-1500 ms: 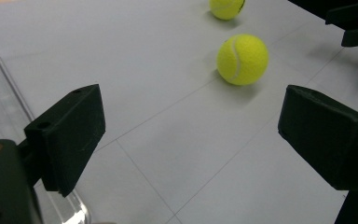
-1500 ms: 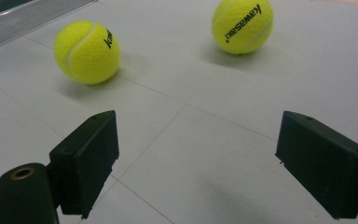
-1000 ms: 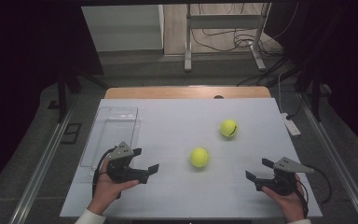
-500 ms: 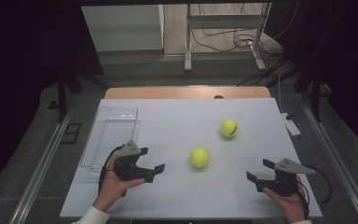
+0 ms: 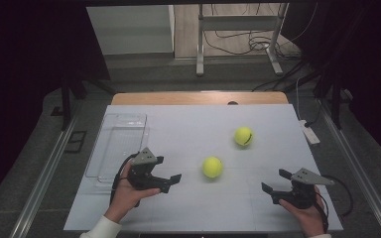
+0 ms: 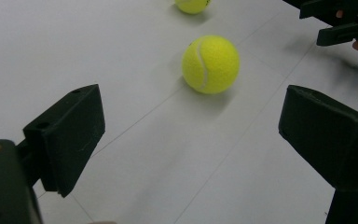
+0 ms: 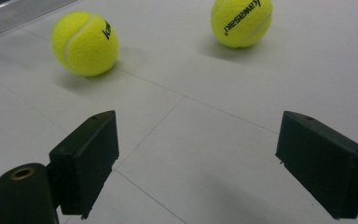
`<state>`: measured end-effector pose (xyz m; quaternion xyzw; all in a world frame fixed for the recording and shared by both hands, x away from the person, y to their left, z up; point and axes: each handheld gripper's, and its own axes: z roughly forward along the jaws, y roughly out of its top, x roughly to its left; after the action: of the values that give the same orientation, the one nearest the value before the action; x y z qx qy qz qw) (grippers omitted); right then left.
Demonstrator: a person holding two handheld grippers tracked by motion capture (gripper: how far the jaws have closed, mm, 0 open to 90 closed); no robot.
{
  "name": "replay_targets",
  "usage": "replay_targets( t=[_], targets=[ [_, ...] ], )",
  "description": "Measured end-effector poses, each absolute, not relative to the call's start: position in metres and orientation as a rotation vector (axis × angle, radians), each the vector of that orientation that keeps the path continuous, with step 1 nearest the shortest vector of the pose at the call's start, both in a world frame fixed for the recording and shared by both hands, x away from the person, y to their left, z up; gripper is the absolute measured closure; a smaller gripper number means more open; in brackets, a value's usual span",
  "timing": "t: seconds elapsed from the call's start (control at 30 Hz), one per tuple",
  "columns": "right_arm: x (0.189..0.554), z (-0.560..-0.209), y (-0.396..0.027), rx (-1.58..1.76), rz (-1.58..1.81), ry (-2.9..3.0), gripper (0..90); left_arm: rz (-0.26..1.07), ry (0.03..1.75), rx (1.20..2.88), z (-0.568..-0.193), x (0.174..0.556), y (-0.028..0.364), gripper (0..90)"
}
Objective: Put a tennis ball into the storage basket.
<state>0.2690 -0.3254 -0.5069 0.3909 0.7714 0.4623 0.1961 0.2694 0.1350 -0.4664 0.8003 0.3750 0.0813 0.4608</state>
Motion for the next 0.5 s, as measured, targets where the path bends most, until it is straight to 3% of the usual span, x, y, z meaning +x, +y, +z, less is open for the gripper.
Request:
replay_targets(
  t=[0.5],
  targets=[
    [0.269,-0.507,-0.326,1.099,1.293,2.159,12.9,0.176,0.898,1.987,-0.466,0.280,0.115,7.6]
  ],
)
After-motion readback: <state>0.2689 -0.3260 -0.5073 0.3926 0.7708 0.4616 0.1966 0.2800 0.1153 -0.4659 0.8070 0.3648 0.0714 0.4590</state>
